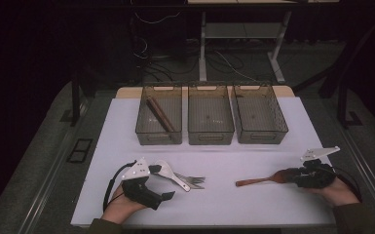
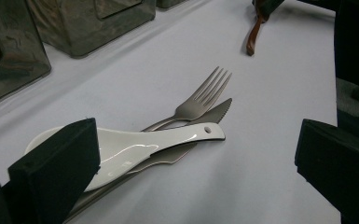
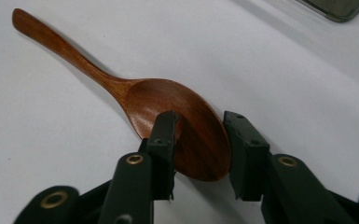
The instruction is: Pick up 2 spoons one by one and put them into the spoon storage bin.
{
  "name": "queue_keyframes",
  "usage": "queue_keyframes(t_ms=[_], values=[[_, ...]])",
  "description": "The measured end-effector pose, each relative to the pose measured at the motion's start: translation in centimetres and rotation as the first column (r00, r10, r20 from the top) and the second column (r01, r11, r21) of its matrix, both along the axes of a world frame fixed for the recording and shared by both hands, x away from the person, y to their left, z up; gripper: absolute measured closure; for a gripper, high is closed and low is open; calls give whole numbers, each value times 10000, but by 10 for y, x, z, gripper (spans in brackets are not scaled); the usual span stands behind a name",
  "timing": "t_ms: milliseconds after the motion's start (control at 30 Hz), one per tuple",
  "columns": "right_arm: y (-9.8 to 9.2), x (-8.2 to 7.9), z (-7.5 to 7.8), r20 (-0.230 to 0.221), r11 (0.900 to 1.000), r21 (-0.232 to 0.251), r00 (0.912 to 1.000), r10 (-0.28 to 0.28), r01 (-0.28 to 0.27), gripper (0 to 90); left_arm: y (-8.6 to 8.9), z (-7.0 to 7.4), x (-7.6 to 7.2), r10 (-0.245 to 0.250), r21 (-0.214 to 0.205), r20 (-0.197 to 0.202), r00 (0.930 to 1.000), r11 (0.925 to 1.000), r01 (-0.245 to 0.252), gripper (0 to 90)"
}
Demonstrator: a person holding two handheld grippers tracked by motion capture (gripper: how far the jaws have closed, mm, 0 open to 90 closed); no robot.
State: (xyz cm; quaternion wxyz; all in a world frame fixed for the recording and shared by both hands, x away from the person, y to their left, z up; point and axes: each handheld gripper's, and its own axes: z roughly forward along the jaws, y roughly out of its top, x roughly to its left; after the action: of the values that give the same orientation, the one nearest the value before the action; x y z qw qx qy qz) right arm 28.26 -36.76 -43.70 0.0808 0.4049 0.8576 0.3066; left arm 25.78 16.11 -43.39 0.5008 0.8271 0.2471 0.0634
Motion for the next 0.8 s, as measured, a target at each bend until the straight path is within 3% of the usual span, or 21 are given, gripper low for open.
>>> queue_keyframes(t_ms=[467, 800], values=[[3, -1, 4, -126, 9946, 556, 9960, 887, -879, 830, 0, 1, 0, -5, -7, 20, 10000, 10000, 5, 0], [9, 0, 7, 236, 9919, 821, 9952, 951, -968, 833, 0, 0, 0, -29, -26, 6, 10000, 10000, 29, 0]])
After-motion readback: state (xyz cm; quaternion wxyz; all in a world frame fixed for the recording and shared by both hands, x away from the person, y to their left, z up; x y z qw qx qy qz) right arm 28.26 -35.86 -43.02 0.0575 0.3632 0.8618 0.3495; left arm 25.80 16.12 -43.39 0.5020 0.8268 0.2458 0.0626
